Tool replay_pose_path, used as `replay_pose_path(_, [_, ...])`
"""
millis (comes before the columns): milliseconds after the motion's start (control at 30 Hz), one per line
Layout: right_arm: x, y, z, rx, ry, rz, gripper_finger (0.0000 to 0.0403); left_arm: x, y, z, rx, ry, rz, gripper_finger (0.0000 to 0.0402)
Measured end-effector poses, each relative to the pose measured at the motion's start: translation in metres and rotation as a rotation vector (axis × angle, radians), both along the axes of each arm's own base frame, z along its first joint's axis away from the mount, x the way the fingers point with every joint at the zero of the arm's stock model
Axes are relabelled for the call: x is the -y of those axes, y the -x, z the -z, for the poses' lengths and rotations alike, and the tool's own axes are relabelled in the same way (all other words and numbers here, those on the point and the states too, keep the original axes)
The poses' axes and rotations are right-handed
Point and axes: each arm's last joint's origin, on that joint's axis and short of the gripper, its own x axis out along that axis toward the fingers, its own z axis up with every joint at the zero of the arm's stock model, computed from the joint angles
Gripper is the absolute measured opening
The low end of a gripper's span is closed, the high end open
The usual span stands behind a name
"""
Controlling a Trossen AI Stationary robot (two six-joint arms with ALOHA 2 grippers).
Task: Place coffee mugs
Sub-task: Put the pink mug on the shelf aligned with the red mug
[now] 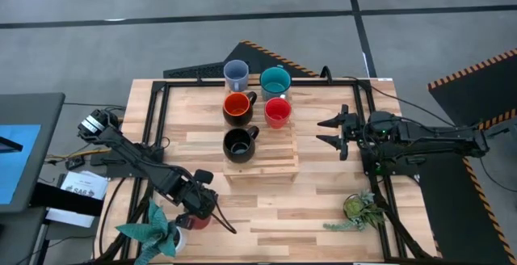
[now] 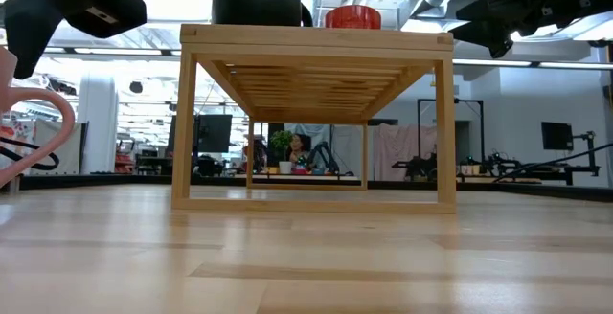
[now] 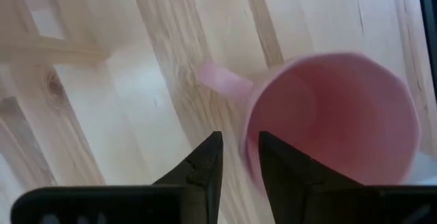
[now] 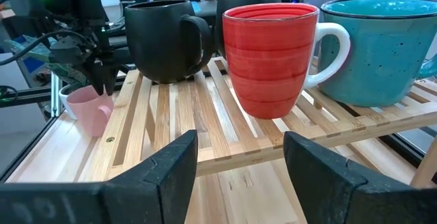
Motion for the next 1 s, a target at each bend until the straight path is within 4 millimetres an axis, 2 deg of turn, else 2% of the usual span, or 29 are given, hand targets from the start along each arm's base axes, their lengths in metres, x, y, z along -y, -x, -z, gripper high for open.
replay_pose_path(267, [0.0, 0.0, 0.0, 0.0, 0.0, 0.0, 0.0244, 0.001, 0.0, 0.001, -0.014, 0.013, 0.034, 0.0061])
replay_pose_path(467, [0.0, 0.0, 0.0, -0.001, 0.0, 0.0, 0.0244, 0.003, -0.008, 0.018, -0.102, 0.015, 0.04, 0.0011])
replay_pose_path(600, [0.0, 0.0, 0.0, -0.001, 0.0, 0.0, 0.0244, 0.001, -0.012, 0.019, -0.151, 0.012, 0.035, 0.0007])
replay_pose_path(733, [0.0, 0.0, 0.0, 0.0, 0.0, 0.0, 0.0244, -0.003, -0.019, 0.002, -0.117, -0.007, 0.053, 0.0003])
replay_pose_path(1000, [0.0, 0.0, 0.0, 0.0, 0.0, 0.0, 0.0244, -0.005, -0.045, -0.068, 0.124, 0.029, 0.149, 0.0002])
